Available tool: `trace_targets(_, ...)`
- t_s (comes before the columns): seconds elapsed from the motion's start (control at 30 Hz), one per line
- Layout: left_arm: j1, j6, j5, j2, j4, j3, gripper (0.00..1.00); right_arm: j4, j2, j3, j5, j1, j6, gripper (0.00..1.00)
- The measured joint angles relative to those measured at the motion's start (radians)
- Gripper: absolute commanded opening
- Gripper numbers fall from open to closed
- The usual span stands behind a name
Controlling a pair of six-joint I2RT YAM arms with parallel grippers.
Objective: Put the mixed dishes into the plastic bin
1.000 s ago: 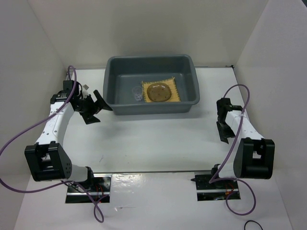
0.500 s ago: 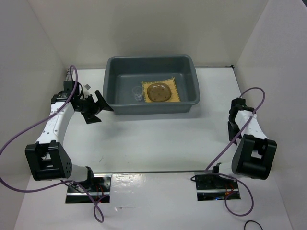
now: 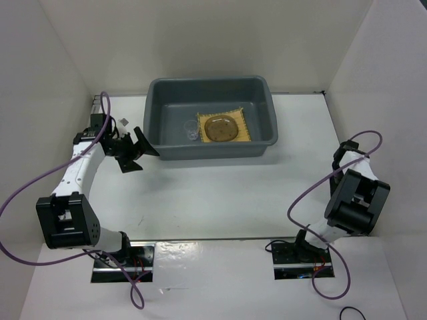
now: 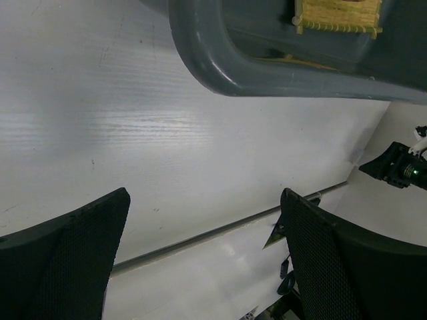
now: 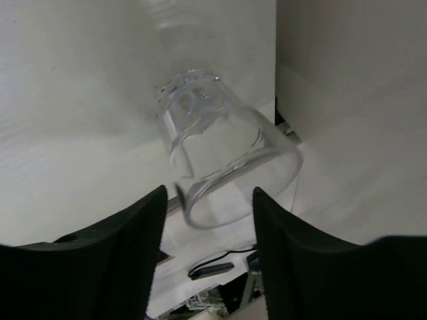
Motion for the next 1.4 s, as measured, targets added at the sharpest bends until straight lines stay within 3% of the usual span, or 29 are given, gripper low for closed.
trace_targets(0.13,0.0,-0.003,0.002,0.0,0.017,-0.012,1.0,0.01,0.044,0.028,-0.004,-0.02,-0.035,0.31)
trace_targets(0.17,0.0,-0.003,0.002,0.0,0.018,-0.016,1.0,0.01,0.05,0.038,-0.007,-0.02,-0.041,0.15)
trace_targets(0.23,0.0,-0.004,0.001,0.0,0.018,-0.021,1.0,0.009,0.059,0.061,-0.022,-0.02,-0.051,0.0)
trace_targets(0.47,0.0,-0.027,-0.002,0.0,0.028,-0.026,1.0,-0.119,0.055,0.275,-0.189,0.013,-0.07,0.0)
trace_targets(0.67,0.0,-0.029,-0.006,0.0,0.059,-0.026,1.0,-0.246,0.044,0.858,-0.442,0.212,-0.085,0.0)
trace_targets(0.8,0.0,-0.02,-0.034,0.0,0.057,-0.009,1.0,-0.259,0.072,1.252,-0.486,0.471,-0.077,0.0)
trace_targets(0.93,0.001,0.006,-0.054,0.0,0.053,0.014,1.0,-0.283,0.235,1.56,-0.494,0.763,-0.081,0.0)
trace_targets(1.13,0.002,0.045,-0.095,0.0,0.011,0.027,1.0,-0.341,0.74,2.12,-0.476,1.011,-0.108,0.0)
trace_targets(1.4,0.003,0.106,-0.194,-0.011,-0.073,0.044,1.0,-0.314,1.113,2.165,-0.43,1.24,-0.231,0.0)
